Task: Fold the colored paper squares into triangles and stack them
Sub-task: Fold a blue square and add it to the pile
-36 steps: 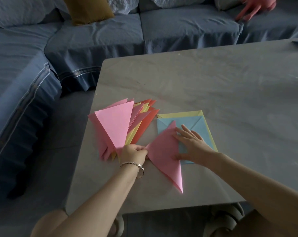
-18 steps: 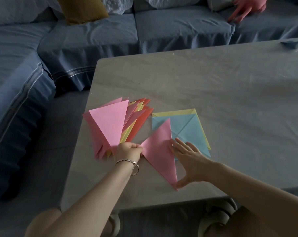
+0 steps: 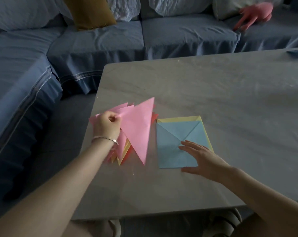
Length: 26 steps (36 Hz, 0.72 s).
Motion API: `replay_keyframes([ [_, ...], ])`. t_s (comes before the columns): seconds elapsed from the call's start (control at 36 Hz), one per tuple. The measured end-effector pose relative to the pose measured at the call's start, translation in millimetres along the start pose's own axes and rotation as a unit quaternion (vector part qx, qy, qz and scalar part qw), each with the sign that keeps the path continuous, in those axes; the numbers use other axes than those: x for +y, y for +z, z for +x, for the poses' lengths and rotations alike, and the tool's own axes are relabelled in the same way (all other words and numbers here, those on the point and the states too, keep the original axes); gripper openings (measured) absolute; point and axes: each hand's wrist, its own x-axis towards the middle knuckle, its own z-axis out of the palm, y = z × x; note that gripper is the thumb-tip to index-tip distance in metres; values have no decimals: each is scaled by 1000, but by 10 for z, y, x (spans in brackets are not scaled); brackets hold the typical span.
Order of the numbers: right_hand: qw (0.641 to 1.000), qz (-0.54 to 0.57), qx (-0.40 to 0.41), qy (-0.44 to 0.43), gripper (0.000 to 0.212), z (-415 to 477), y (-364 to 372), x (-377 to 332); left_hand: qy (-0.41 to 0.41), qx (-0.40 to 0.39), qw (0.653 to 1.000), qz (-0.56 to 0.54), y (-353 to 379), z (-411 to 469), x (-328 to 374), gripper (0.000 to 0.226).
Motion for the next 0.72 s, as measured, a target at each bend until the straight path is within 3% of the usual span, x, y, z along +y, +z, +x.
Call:
replay_keyframes([
  [0.14, 998, -55, -24, 14, 80, 84, 3, -22, 15, 30, 993, 112, -96, 160, -97, 41],
  [0.19, 997, -75, -26, 18, 78, 93, -8, -39, 95, 47, 980, 166, -23, 33, -63, 48],
  [0.25, 995, -94, -24, 14, 75, 100, -11, -48, 161, 13, 979, 125, 118, -153, 3, 41],
  [0.28, 995, -98, -23, 11, 74, 106, -5, -48, 156, -33, 984, 80, 196, -264, 48, 35],
  [0.36, 995, -100, -15, 1, 70, 107, 22, -45, 22, -213, 977, 19, 446, -579, 167, 38],
  [0.42, 995, -96, -5, -7, 65, 103, 31, -31, -65, -283, 957, 22, 639, -679, 155, 47],
  [0.47, 997, -80, -1, -13, 57, 99, 26, -21, -126, -288, 949, 3, 740, -709, 161, 48],
  [0.61, 997, -18, 72, -25, 25, 101, 90, 69, -162, -236, 957, -40, 800, -651, 222, 41],
  [0.72, 983, -23, 168, -72, 23, 90, 165, 22, -180, -245, 950, -77, 794, -602, 308, 27],
])
